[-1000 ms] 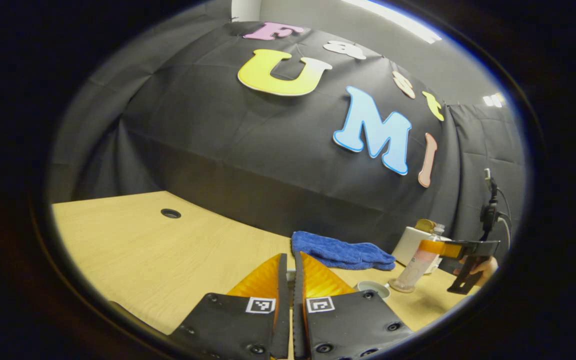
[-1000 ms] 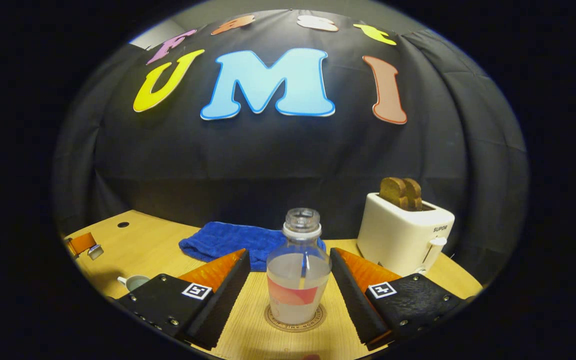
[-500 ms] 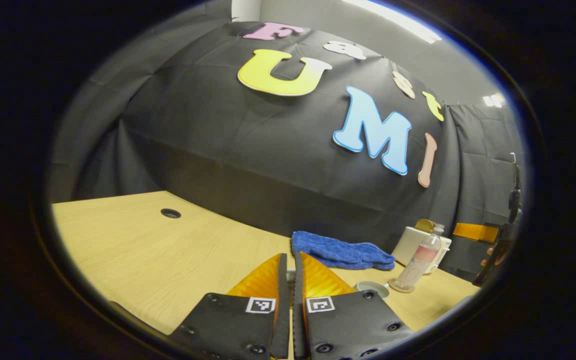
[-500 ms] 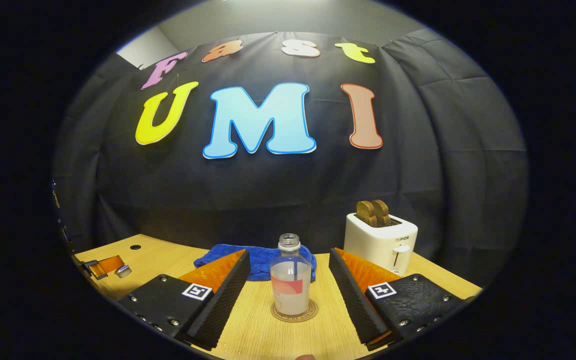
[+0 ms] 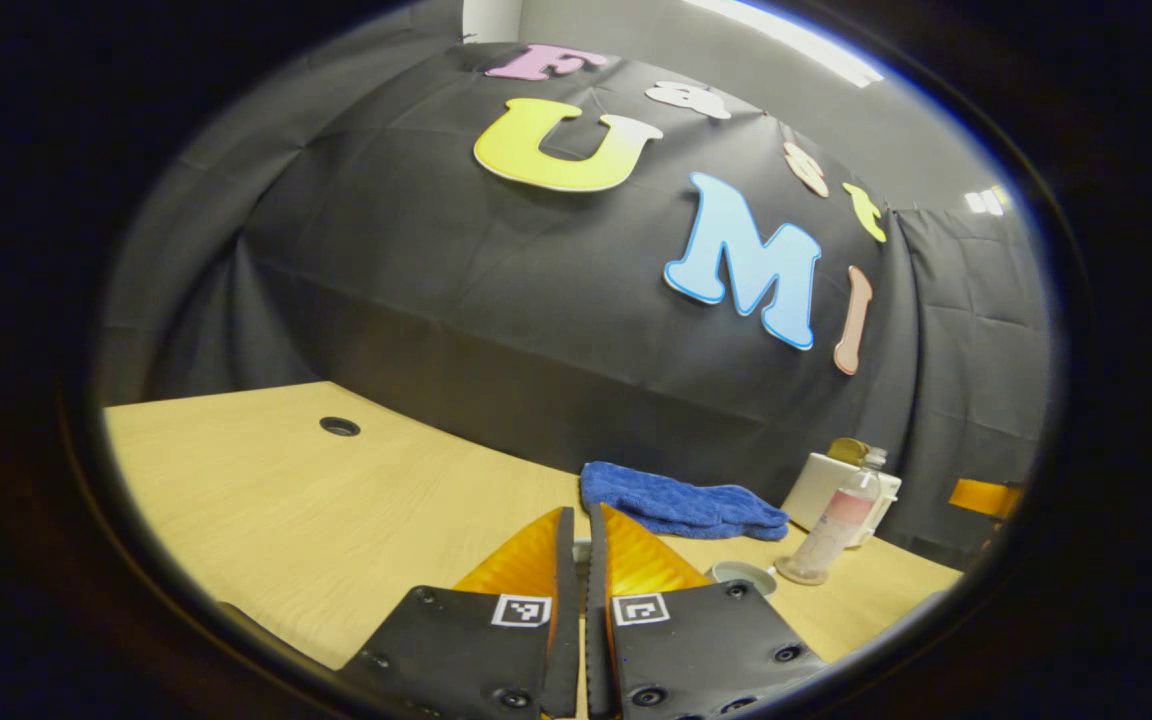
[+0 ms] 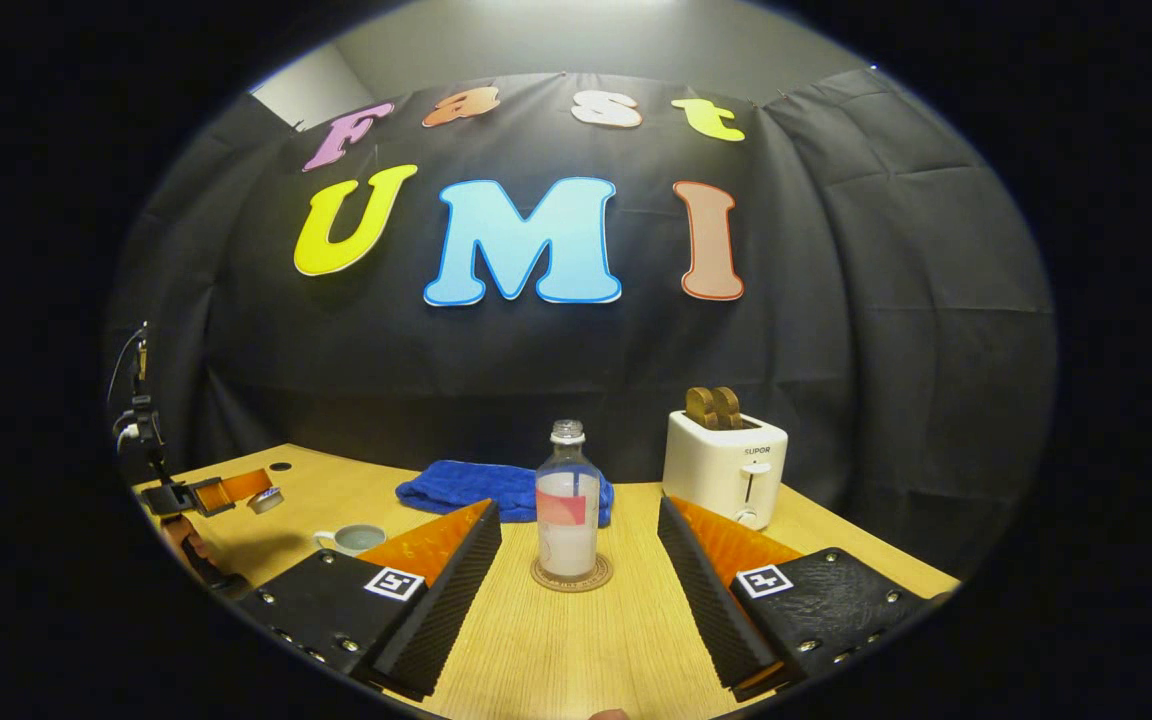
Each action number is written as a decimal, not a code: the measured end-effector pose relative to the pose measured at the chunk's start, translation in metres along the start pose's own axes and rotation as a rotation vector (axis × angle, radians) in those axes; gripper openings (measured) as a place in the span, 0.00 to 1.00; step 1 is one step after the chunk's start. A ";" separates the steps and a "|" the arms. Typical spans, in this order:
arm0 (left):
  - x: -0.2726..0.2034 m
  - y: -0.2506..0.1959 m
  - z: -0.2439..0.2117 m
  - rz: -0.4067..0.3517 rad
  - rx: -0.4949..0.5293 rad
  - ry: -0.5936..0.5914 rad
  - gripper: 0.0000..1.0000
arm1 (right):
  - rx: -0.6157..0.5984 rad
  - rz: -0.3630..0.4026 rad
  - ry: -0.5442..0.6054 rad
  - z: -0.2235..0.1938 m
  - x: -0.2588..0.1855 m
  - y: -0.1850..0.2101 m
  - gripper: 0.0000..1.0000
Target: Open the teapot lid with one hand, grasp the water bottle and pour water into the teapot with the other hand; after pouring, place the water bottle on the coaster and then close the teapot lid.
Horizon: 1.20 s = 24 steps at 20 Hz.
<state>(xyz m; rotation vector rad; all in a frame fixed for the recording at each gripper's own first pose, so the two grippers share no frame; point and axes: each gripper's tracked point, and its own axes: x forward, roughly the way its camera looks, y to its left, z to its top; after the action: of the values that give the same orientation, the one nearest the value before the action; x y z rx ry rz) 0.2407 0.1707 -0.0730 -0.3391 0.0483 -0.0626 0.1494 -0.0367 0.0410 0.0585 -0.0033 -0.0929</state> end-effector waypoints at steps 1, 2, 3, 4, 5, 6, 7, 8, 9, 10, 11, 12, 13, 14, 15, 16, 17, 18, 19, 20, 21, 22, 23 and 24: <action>-0.001 0.000 0.001 -0.001 0.002 0.000 0.12 | -0.008 0.002 -0.002 -0.003 -0.006 0.003 0.98; 0.000 0.000 -0.001 -0.001 0.004 0.001 0.12 | -0.016 0.005 -0.009 -0.005 -0.011 0.006 0.98; 0.000 0.000 0.000 -0.002 0.008 0.001 0.12 | -0.028 0.004 -0.021 -0.006 -0.015 0.009 0.98; 0.000 -0.001 -0.001 -0.003 0.012 0.002 0.12 | -0.047 -0.005 -0.030 -0.009 -0.018 0.009 0.98; 0.000 -0.001 -0.001 -0.004 0.018 0.003 0.12 | -0.071 -0.015 -0.034 -0.014 -0.021 0.008 0.98; 0.000 -0.001 -0.001 -0.004 0.026 0.002 0.08 | -0.101 -0.025 -0.036 -0.019 -0.024 0.009 0.98; 0.000 -0.001 -0.001 -0.004 0.033 0.003 0.08 | -0.128 -0.031 -0.035 -0.024 -0.025 0.010 0.98; 0.001 -0.001 -0.001 -0.010 0.045 0.003 0.08 | -0.146 -0.024 -0.034 -0.030 -0.026 0.014 0.98; 0.001 0.002 0.002 0.005 0.067 -0.003 0.08 | -0.157 -0.014 -0.038 -0.034 -0.026 0.018 0.98; -0.001 -0.001 0.002 0.010 0.088 -0.003 0.12 | -0.163 -0.005 -0.041 -0.037 -0.026 0.020 0.98; -0.002 -0.003 0.005 0.010 0.099 -0.007 0.12 | -0.164 0.002 -0.043 -0.040 -0.025 0.021 0.96; -0.003 -0.005 0.010 0.002 0.100 -0.017 0.12 | -0.153 0.011 -0.043 -0.044 -0.023 0.022 0.96; -0.005 -0.011 0.017 -0.010 0.097 -0.031 0.12 | -0.142 0.027 -0.020 -0.048 -0.023 0.026 0.96; -0.002 -0.023 0.024 -0.020 0.101 -0.034 0.09 | -0.127 0.044 -0.014 -0.052 -0.025 0.028 0.96; -0.001 -0.029 0.026 -0.020 0.115 -0.033 0.08 | -0.121 0.049 -0.009 -0.052 -0.026 0.028 0.96; -0.001 -0.035 0.026 -0.021 0.127 -0.033 0.08 | -0.124 0.046 -0.021 -0.051 -0.027 0.026 0.96; -0.001 -0.042 0.026 -0.029 0.135 -0.033 0.08 | -0.132 0.035 -0.033 -0.047 -0.029 0.023 0.96; 0.000 -0.051 0.024 -0.038 0.143 -0.027 0.08 | -0.137 0.022 -0.042 -0.046 -0.029 0.020 0.96; 0.002 -0.061 0.020 -0.047 0.155 -0.017 0.08 | -0.139 0.020 -0.041 -0.047 -0.029 0.020 0.96; 0.005 -0.073 0.013 -0.063 0.162 -0.003 0.08 | -0.136 0.024 -0.034 -0.049 -0.029 0.021 0.96; 0.009 -0.087 0.006 -0.085 0.165 0.013 0.08 | -0.124 0.030 -0.028 -0.051 -0.029 0.023 0.96; 0.013 -0.100 -0.002 -0.101 0.172 0.028 0.12 | -0.114 0.036 -0.020 -0.052 -0.028 0.023 0.96; 0.016 -0.111 -0.009 -0.114 0.185 0.041 0.12 | -0.103 0.040 -0.016 -0.053 -0.028 0.023 0.96; 0.020 -0.123 -0.014 -0.127 0.206 0.053 0.08 | -0.094 0.038 -0.009 -0.055 -0.027 0.022 0.96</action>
<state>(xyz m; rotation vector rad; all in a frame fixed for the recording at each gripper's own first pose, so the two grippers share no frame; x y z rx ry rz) 0.2535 0.0493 -0.0462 -0.1344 0.0721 -0.2014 0.1249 -0.0095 -0.0121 -0.0364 -0.0095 -0.0554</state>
